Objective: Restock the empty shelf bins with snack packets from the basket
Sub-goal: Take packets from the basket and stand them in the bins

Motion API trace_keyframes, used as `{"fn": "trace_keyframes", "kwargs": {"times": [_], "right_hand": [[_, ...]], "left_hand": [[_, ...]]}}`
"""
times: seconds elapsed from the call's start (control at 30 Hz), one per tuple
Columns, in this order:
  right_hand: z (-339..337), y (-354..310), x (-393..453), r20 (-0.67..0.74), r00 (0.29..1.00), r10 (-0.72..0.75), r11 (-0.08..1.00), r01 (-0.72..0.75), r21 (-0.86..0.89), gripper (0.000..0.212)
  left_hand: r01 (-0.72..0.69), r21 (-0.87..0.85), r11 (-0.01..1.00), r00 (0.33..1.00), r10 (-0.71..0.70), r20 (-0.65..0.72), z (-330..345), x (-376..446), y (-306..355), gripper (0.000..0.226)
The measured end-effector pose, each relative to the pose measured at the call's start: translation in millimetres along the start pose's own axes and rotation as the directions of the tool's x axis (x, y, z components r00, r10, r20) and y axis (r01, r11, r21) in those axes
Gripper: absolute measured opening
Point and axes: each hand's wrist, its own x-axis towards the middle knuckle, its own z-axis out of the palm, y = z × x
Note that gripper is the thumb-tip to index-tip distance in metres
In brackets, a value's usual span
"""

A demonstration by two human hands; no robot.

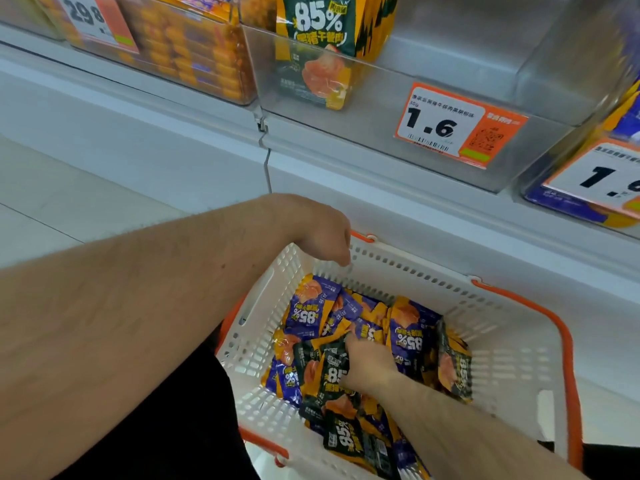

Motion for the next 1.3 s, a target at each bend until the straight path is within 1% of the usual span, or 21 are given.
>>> {"fn": "trace_keyframes", "kwargs": {"times": [0.07, 0.1, 0.2, 0.27, 0.37, 0.43, 0.5, 0.53, 0.6, 0.67, 0.7, 0.73, 0.8, 0.87, 0.93, 1.0, 1.07, 1.17, 1.2, 1.23, 1.3], "right_hand": [[4, -3, -2, 0.011, 0.999, 0.037, 0.999, -0.037, 0.009, 0.083], [6, -4, -2, 0.022, 0.998, 0.056, 0.998, -0.056, 0.026, 0.081], [4, -6, -5, 0.089, 0.993, 0.072, 0.994, -0.079, 0.079, 0.053], [-4, -7, -6, 0.13, 0.991, 0.031, 0.992, -0.046, 0.121, 0.038], [-44, -6, -7, 0.139, 0.989, -0.05, 0.942, 0.0, 0.335, 0.026], [-89, -6, -12, 0.052, 0.994, -0.098, 0.903, 0.067, 0.424, 0.02], [-140, -7, -21, -0.101, 0.989, -0.108, 0.87, 0.143, 0.472, 0.012], [-164, -7, -27, -0.194, 0.976, -0.1, 0.853, 0.185, 0.488, 0.011], [-207, -10, -39, -0.357, 0.931, -0.071, 0.795, 0.269, 0.544, 0.014], [-243, -15, -54, -0.451, 0.891, -0.052, 0.697, 0.356, 0.622, 0.011], [-258, -18, -62, -0.487, 0.872, -0.051, 0.654, 0.398, 0.643, 0.009], [-271, -22, -69, -0.517, 0.855, -0.05, 0.625, 0.43, 0.652, 0.011], [-292, -30, -81, -0.567, 0.823, -0.046, 0.586, 0.481, 0.652, 0.014], [-308, -38, -87, -0.6, 0.799, -0.038, 0.541, 0.521, 0.66, 0.014], [-319, -45, -90, -0.62, 0.785, -0.015, 0.471, 0.552, 0.687, 0.012], [-326, -50, -90, -0.621, 0.783, 0.025, 0.374, 0.569, 0.732, 0.008], [-332, -53, -91, -0.575, 0.815, 0.076, 0.236, 0.546, 0.804, 0.006], [-342, -54, -93, -0.472, 0.877, 0.091, 0.019, 0.472, 0.881, 0.023], [-345, -53, -94, -0.468, 0.88, 0.079, -0.009, 0.47, 0.882, 0.025], [-349, -54, -97, -0.482, 0.874, 0.069, -0.009, 0.483, 0.875, 0.021], [-355, -58, -102, -0.556, 0.827, 0.082, 0.079, 0.551, 0.831, 0.01]], "left_hand": [[-0.005, -0.003, 1.0, 1.0, 0.005, -0.005, 0, -2, 0, 0.044], [-0.008, -0.005, 1.0, 1.0, 0.007, -0.008, -1, -4, 0, 0.044], [-0.018, -0.02, 1.0, 1.0, 0.017, -0.018, -1, -8, -1, 0.044], [-0.024, -0.036, 0.999, 0.999, 0.023, -0.03, -2, -11, -3, 0.045], [-0.041, -0.059, 0.997, 0.997, 0.037, -0.066, -8, -15, -10, 0.046], [-0.031, -0.082, 0.996, 0.995, 0.023, -0.101, -14, -18, -21, 0.046], [-0.01, -0.11, 0.994, 0.991, -0.006, -0.136, -20, -20, -34, 0.042], [0.003, -0.123, 0.992, 0.988, -0.022, -0.152, -24, -22, -40, 0.041], [0.019, -0.159, 0.987, 0.983, -0.047, -0.179, -31, -28, -48, 0.055], [0.021, -0.231, 0.973, 0.974, -0.072, -0.213, -36, -36, -55, 0.065], [0.009, -0.272, 0.962, 0.971, -0.074, -0.227, -38, -38, -59, 0.066], [-0.014, -0.317, 0.948, 0.968, -0.067, -0.243, -39, -39, -64, 0.061], [-0.058, -0.406, 0.912, 0.96, -0.06, -0.272, -39, -43, -71, 0.043], [-0.099, -0.46, 0.882, 0.95, -0.054, -0.309, -39, -48, -76, 0.034], [-0.15, -0.502, 0.852, 0.926, -0.057, -0.374, -40, -53, -76, 0.031], [-0.228, -0.564, 0.794, 0.887, -0.07, -0.457, -42, -59, -78, 0.026], [-0.327, -0.611, 0.72, 0.836, -0.08, -0.542, -45, -65, -80, 0.021], [-0.482, -0.642, 0.596, 0.754, -0.091, -0.65, -49, -73, -81, 0.025], [-0.515, -0.655, 0.553, 0.731, -0.117, -0.672, -50, -75, -82, 0.027], [-0.543, -0.662, 0.517, 0.707, -0.145, -0.692, -52, -73, -84, 0.03], [-0.583, -0.664, 0.468, 0.66, -0.204, -0.723, -55, -70, -85, 0.035]]}}
